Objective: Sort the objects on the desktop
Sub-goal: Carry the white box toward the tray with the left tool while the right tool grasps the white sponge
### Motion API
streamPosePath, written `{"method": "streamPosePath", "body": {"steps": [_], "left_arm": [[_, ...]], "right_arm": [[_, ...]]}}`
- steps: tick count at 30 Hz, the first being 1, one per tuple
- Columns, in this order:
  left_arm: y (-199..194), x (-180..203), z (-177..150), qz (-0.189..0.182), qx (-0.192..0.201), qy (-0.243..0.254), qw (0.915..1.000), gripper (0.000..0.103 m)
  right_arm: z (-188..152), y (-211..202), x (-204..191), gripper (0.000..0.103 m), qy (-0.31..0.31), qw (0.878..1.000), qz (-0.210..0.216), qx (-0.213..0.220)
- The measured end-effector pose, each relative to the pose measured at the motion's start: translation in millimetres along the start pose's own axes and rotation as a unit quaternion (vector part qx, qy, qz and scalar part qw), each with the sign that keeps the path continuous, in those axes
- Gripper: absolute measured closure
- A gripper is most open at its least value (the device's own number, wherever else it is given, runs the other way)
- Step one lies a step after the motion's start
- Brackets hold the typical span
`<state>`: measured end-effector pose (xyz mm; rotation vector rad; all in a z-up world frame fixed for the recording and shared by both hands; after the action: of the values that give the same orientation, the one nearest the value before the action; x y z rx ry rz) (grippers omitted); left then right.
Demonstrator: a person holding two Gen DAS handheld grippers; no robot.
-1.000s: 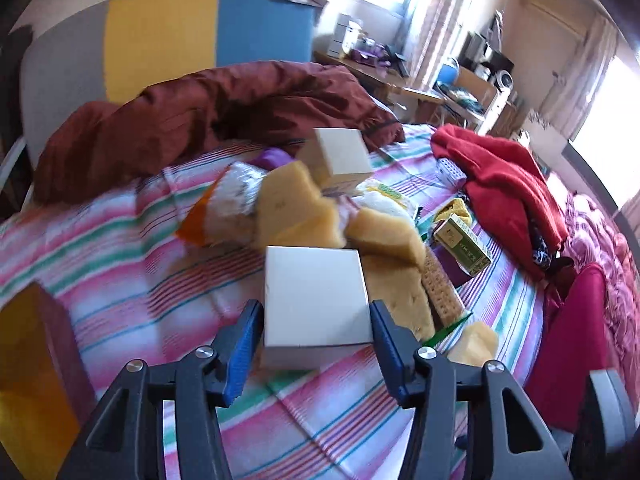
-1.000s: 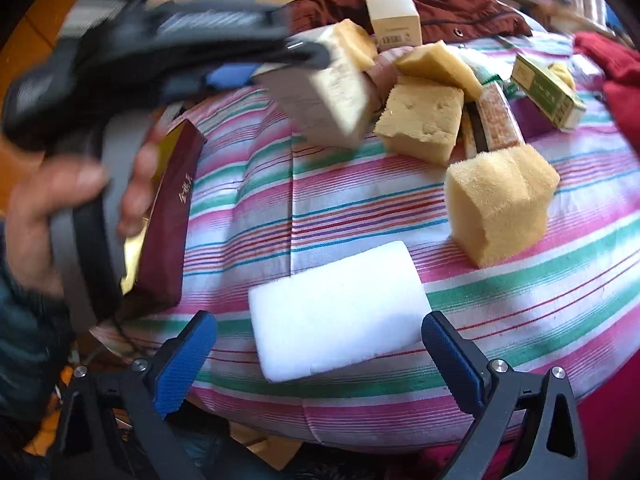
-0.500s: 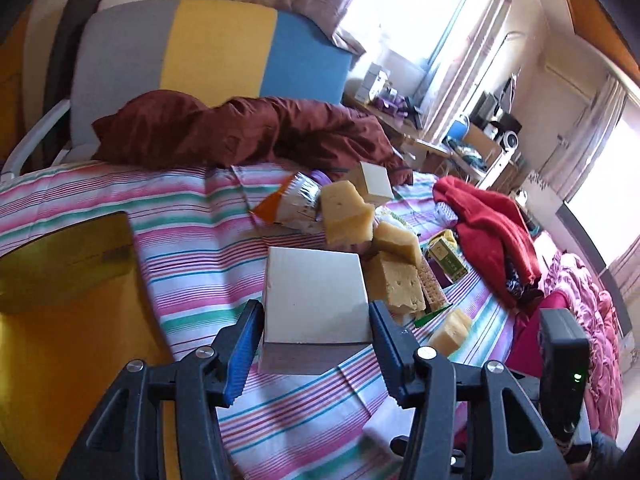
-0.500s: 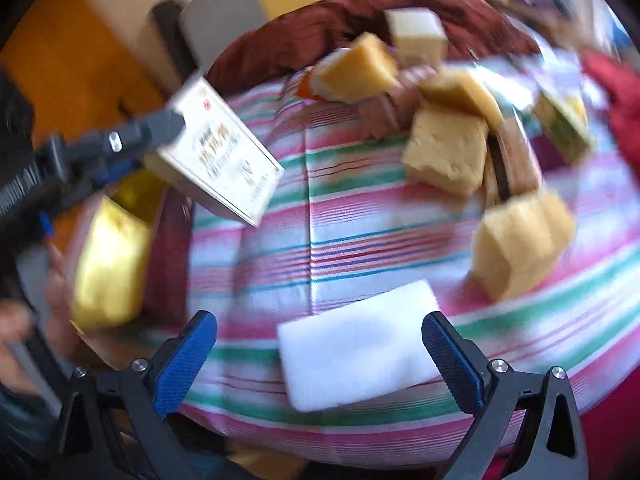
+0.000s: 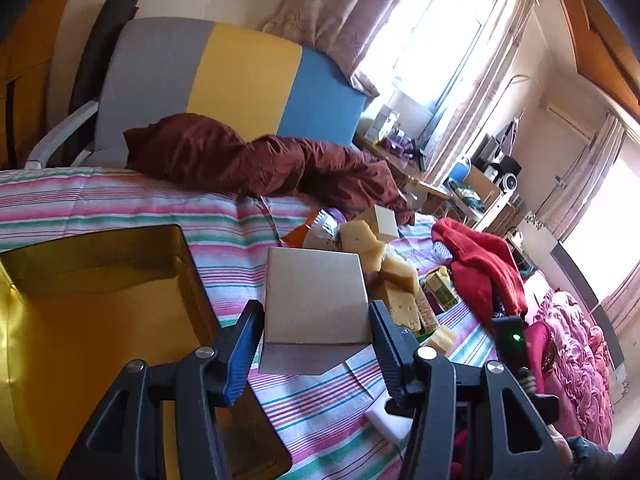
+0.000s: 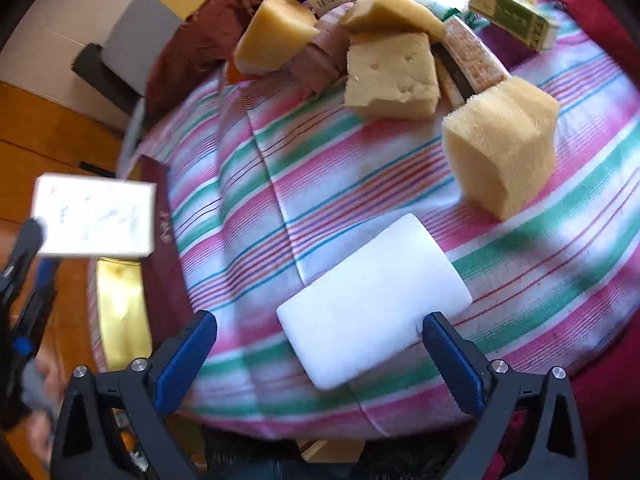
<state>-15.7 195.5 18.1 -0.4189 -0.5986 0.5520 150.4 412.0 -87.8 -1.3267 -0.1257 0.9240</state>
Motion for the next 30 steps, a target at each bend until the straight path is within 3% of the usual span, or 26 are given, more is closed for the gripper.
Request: {"method": "streamPosePath", "body": {"steps": [6, 9, 13, 16, 20, 27, 30], "left_arm": [[-28.1, -14.5, 2.3, 0.005, 0.026, -0.021, 0.9994, 0.049], [-36.9, -22.7, 2.9, 0.010, 0.034, -0.029, 0.9989, 0.049], [-46.4, -35.1, -0.2, 0.019, 0.037, -0.033, 0.9986, 0.049], [-50.1, -45.4, -1.6, 0.020, 0.039, -0.042, 0.9981, 0.049], [-55.4, -53.7, -2.1, 0.019, 0.045, -0.055, 0.9973, 0.049], [-67.7, -70.4, -4.8, 0.028, 0.055, -0.069, 0.9957, 0.048], [-68.5, -76.4, -6.6, 0.030, 0.055, -0.076, 0.9952, 0.048]], "right_arm": [[5.9, -14.4, -24.7, 0.000, -0.081, 0.995, -0.054, 0.037], [11.1, 0.7, -18.2, 0.000, -0.047, 0.998, -0.043, -0.005], [2.5, -15.0, -5.3, 0.000, -0.011, 0.999, -0.052, 0.009], [-8.1, -19.9, 8.5, 0.000, 0.037, 0.999, -0.015, -0.021], [-4.9, -5.6, 12.5, 0.000, 0.057, 0.998, -0.013, -0.021], [26.1, 1.4, -11.6, 0.000, 0.012, 0.999, -0.043, 0.025], [32.9, 13.1, -19.3, 0.000, -0.042, 0.994, -0.103, -0.001]]}}
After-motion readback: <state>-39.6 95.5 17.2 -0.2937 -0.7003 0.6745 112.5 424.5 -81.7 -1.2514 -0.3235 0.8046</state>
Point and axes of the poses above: each gripper's, at about its wrist camera, not at the fingertips, and y roughly the way its jaws point, x to its right, z to its top, the point moved 1 cm from there along y, roughly the way its jaws point, and after that the axes turned 5 degrees about x, right-handed, at the moved point
